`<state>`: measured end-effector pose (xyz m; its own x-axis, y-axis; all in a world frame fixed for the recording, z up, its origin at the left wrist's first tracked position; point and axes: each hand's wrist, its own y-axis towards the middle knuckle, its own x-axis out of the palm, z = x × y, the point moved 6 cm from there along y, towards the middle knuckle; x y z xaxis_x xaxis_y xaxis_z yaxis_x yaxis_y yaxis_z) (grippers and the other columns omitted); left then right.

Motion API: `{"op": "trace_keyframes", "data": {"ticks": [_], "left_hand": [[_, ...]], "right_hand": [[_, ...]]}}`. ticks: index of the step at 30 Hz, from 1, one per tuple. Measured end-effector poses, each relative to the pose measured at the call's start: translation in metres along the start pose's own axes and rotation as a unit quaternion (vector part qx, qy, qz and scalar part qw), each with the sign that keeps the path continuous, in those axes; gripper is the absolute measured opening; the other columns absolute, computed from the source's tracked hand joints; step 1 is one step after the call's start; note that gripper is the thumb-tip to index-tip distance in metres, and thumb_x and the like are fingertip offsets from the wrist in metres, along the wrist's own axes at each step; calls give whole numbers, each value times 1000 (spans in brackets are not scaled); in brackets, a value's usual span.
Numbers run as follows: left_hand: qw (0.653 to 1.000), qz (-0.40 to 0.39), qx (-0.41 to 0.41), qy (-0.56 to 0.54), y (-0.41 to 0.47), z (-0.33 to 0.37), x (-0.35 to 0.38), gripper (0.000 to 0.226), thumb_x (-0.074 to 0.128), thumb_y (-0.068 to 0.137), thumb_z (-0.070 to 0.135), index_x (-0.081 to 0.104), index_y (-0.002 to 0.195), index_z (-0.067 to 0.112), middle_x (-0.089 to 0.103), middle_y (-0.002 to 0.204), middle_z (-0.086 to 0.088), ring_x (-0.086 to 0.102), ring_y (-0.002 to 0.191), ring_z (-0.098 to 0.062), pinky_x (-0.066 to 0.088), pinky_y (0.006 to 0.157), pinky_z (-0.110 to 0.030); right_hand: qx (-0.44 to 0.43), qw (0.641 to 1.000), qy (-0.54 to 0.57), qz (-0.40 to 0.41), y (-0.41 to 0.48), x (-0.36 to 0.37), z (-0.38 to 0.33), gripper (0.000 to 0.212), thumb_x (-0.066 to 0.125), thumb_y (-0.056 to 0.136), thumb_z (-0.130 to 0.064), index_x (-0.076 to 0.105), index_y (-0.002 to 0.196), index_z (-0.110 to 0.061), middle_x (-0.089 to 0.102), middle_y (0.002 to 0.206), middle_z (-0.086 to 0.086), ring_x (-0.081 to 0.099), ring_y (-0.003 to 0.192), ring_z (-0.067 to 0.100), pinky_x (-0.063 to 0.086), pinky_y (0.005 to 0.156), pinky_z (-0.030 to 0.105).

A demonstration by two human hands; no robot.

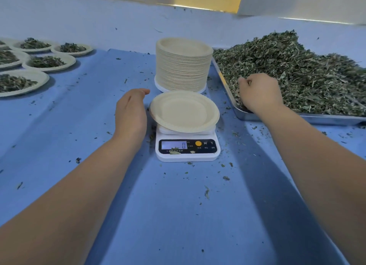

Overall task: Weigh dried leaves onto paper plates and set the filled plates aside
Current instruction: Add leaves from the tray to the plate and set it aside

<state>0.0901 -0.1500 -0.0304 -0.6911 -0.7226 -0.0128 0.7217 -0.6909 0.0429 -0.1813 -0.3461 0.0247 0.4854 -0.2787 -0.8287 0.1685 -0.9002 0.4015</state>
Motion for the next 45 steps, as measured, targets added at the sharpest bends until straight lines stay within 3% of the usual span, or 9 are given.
{"op": "trace_keyframes", "data": {"ticks": [5, 10, 14, 19, 22, 33, 40, 43, 45], "left_hand": [[1000, -5, 2, -29, 3, -2, 4, 30, 47, 94, 32, 71, 87, 47, 58, 103, 31, 54, 111, 8, 44, 108, -28], [1000, -27, -5, -11, -2, -3, 11, 29, 42, 80, 47, 68, 93, 51, 62, 108, 21, 57, 102, -11, 44, 89, -30], [1000, -27, 15, 6, -4, -2, 12, 37, 40, 80, 48, 67, 105, 48, 62, 100, 32, 59, 101, 1, 44, 80, -29], [995, -53, 84, 28, -12, 3, 16, 33, 38, 87, 45, 63, 108, 44, 57, 91, 50, 52, 90, 26, 39, 80, -19], [995, -57, 84, 18, -9, 2, 16, 28, 39, 87, 45, 64, 100, 43, 64, 93, 39, 57, 90, 19, 43, 82, -21], [994, -67, 85, 32, -7, 0, 17, 34, 38, 88, 48, 67, 104, 39, 58, 92, 50, 49, 93, 29, 35, 83, -14], [989, -87, 104, 61, -7, -1, 21, 35, 38, 100, 40, 70, 113, 35, 52, 87, 58, 41, 91, 38, 32, 81, -3], [988, -88, 107, 71, -6, -1, 21, 35, 38, 105, 35, 70, 117, 32, 52, 89, 58, 40, 92, 39, 30, 81, 4], [990, -84, 93, 58, -4, -3, 20, 37, 38, 103, 40, 71, 120, 32, 59, 119, 42, 44, 116, 23, 32, 102, -13]], "right_hand": [[-9, 997, -41, -58, -7, 8, -6, 53, 44, 105, -35, 41, 59, -10, 42, 55, 10, 43, 52, 28, 35, 52, 29], [-76, 996, 17, 47, -6, -23, -45, 53, 45, 105, -35, 35, 59, -12, 35, 52, 5, 32, 46, 21, 28, 49, 32], [-161, 977, 125, 54, -20, -32, -105, 53, 50, 101, -38, 33, 56, -17, 32, 50, -3, 30, 44, 11, 24, 48, 27], [-268, 952, 105, -100, -60, 2, -158, 50, 49, 100, -50, 60, 71, -9, 61, 63, 2, 56, 62, 10, 46, 63, 33], [-250, 941, 74, -214, -69, 22, -156, 61, 43, 97, -66, 62, 74, -12, 66, 68, 0, 63, 67, 16, 54, 65, 36], [-224, 939, 157, -207, -63, 8, -145, 46, 41, 102, -58, 76, 92, -29, 74, 87, -10, 61, 72, -2, 46, 70, 28], [-181, 973, 114, -91, -36, 6, -99, 45, 46, 102, -44, 67, 78, -11, 60, 61, -4, 43, 46, 1, 35, 52, 27], [-95, 994, 36, -36, -13, 12, -51, 24, 47, 96, -25, 66, 85, -16, 67, 78, -2, 60, 72, 19, 47, 63, 33], [-37, 997, -7, -60, 0, 23, -25, 22, 45, 98, -26, 63, 98, -14, 67, 94, 8, 57, 79, 28, 45, 68, 35]]}}
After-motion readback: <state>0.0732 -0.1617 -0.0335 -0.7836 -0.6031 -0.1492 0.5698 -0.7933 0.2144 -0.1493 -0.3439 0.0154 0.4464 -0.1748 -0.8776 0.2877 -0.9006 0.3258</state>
